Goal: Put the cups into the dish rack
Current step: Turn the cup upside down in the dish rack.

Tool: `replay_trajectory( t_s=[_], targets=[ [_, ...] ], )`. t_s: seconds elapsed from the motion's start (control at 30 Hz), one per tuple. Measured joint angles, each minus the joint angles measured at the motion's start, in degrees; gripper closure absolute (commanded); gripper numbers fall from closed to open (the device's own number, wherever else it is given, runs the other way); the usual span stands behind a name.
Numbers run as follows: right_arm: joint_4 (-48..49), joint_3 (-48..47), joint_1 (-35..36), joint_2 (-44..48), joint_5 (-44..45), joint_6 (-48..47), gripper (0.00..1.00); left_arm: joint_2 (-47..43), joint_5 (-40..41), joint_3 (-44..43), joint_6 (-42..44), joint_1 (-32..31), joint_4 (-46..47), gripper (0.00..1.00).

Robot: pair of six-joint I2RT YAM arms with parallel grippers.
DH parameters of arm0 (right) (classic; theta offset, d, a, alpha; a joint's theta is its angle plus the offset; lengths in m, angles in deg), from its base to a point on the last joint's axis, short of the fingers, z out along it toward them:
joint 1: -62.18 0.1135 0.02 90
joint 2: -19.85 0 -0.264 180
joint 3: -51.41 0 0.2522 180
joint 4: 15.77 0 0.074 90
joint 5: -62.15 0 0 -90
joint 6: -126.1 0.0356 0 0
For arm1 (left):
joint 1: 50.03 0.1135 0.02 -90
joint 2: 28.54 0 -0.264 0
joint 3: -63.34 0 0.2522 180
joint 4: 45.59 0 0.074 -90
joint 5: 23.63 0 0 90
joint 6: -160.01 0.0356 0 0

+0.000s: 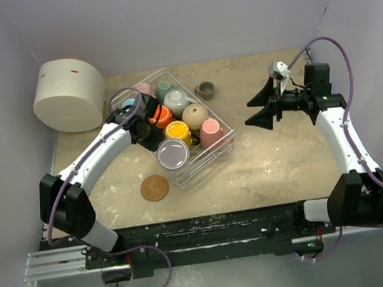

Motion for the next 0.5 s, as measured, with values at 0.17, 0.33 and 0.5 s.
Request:
replay_trajectory(
  t_s=[0.17,0.33,0.5],
  targets=[
    [0.0,0.0,0.0,0.0,0.0,0.0,0.21,2.7,0.1,-1.3,-0.1,0.0,-0.3,1.0],
    [0.0,0.1,0.0,0.0,0.0,0.1,0.21,5.2,0.1,-2.0,-0.5,0.2,-0.4,1.0],
    [0.1,0.1,0.0,0.0,0.0,0.2,0.21,7.3,-0.1,-2.3,-0.9,0.5,-0.3,1.0]
  ],
)
